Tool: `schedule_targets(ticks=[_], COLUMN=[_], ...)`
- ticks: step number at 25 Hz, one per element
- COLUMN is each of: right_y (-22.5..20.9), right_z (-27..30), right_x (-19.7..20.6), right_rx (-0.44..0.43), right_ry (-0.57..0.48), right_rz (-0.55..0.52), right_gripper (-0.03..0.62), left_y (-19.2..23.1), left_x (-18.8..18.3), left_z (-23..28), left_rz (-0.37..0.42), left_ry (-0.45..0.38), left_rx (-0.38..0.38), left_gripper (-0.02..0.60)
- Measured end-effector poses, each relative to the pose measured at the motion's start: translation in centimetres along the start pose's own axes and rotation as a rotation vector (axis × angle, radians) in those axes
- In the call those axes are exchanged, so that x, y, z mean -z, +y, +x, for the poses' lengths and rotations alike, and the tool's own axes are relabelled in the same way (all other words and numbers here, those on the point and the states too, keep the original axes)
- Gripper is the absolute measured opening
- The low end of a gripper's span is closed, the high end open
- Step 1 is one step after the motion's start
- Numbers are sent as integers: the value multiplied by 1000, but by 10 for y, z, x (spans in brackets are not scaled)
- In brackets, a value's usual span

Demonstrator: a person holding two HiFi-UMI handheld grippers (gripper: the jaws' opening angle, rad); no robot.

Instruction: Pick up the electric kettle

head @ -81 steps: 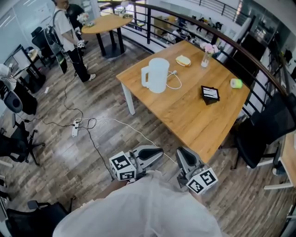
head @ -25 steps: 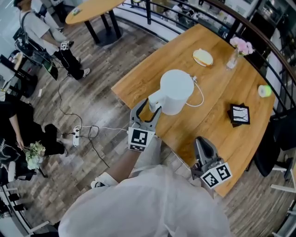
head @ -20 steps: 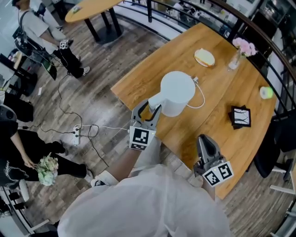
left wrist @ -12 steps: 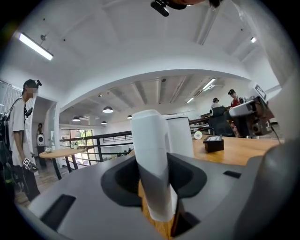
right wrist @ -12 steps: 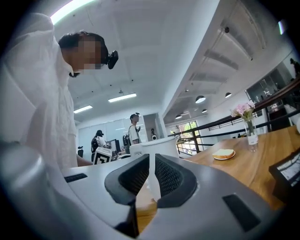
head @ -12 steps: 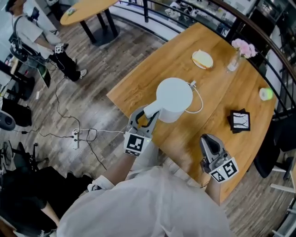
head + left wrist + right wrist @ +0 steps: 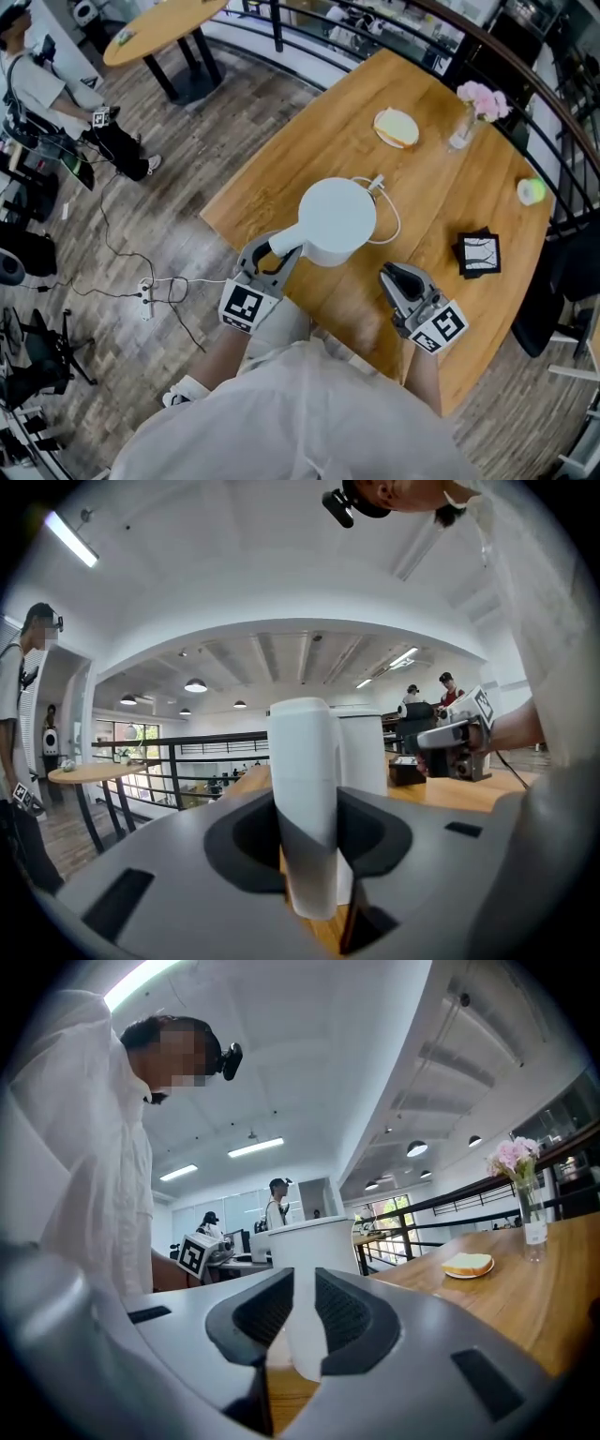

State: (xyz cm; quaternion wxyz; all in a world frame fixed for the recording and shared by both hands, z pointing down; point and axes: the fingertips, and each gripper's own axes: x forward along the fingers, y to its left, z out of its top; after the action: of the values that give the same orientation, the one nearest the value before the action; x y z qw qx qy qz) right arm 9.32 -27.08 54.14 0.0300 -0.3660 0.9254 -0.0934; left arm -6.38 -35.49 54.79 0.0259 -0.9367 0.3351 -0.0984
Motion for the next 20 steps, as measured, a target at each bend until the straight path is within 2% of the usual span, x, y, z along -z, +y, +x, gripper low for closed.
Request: schedule_targets(ticks=[1,2,3,5,7,17,20], right_y=[-2,-3,-3,-4,-9,-22,-21], right_z=[9,18,27,43,57,106,116], right_x=[6,13,20,32,39,44,48], right_rx=[-12,-27,-40,-49,-41,-83,-108], right_ry=[19,45,70,101,111,25,34], right_rz=[12,20,15,-23,-56,-148,-178], right_gripper=[117,323,417,534,575,577,577], left_y=[2,3,5,6,7,6,5], left_x=[0,0,0,-2,-4,-8,-8], left_z=[1,2,3,5,7,7,7], left_rz=[2,2,1,-1,-2,-9,-22], left_ry=[3,3,0,-10,-18,-38,-37], left_rx=[17,33,48,80,108,180,191], left_gripper=[129,129,129,127,127,126,126])
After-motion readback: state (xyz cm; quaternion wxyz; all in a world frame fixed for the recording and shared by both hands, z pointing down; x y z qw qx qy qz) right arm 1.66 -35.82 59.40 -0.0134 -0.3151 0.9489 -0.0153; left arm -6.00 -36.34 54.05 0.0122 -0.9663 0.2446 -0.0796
